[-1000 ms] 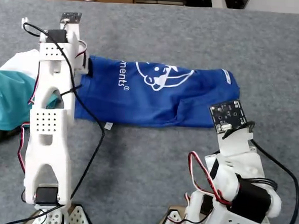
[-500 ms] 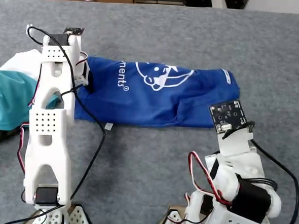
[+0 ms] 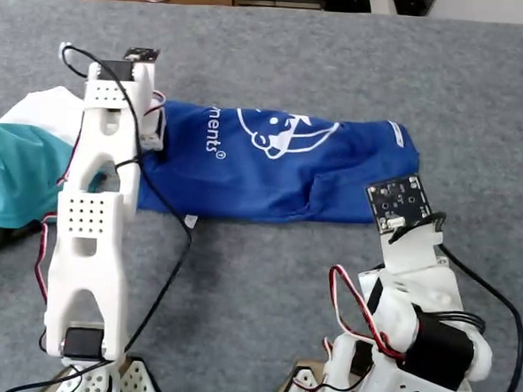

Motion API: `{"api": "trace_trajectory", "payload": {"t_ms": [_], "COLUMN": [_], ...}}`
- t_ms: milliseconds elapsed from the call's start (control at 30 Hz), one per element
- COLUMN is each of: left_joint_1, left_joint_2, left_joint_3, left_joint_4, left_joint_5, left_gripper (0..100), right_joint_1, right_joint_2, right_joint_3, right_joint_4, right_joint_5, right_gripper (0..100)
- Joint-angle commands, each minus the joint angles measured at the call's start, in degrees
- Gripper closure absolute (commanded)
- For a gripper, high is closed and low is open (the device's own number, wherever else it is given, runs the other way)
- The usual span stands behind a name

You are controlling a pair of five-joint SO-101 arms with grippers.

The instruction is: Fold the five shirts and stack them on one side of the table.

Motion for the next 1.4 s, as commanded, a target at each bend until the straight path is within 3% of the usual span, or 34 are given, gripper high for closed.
{"api": "trace_trajectory", "payload": {"t_ms": [0, 167, 567, 733, 1067, 1367], "left_joint_1": [2.46, 2.73, 2.37, 3.08, 12.84, 25.67], "left_joint_2": [0.40, 0.40, -0.84, -7.52, -21.76, -25.45], "left_joint_3": [0.62, 0.79, -5.80, -4.40, 3.52, 3.16], "left_joint_4": [0.70, 0.70, 4.48, 4.48, 4.48, 4.40], "left_joint_5": [-2.29, -3.08, -1.49, 1.23, 4.22, 7.82], "left_gripper": [91, 99, 98, 98, 98, 98], "right_joint_1": [0.57, 0.57, 0.66, 0.66, 0.66, 0.66], "right_joint_2": [-0.13, -0.13, -0.22, -0.22, -0.22, -0.31], "right_joint_3": [-0.75, -0.84, -0.84, -0.84, -2.77, -9.80], "right_joint_4": [-0.88, -0.88, -0.88, -0.88, -1.14, 0.09], "right_joint_5": [0.00, 0.00, -0.09, -0.09, 0.26, 0.35], "right_gripper": [99.4, 99.5, 99.5, 99.5, 99.5, 99.5]}}
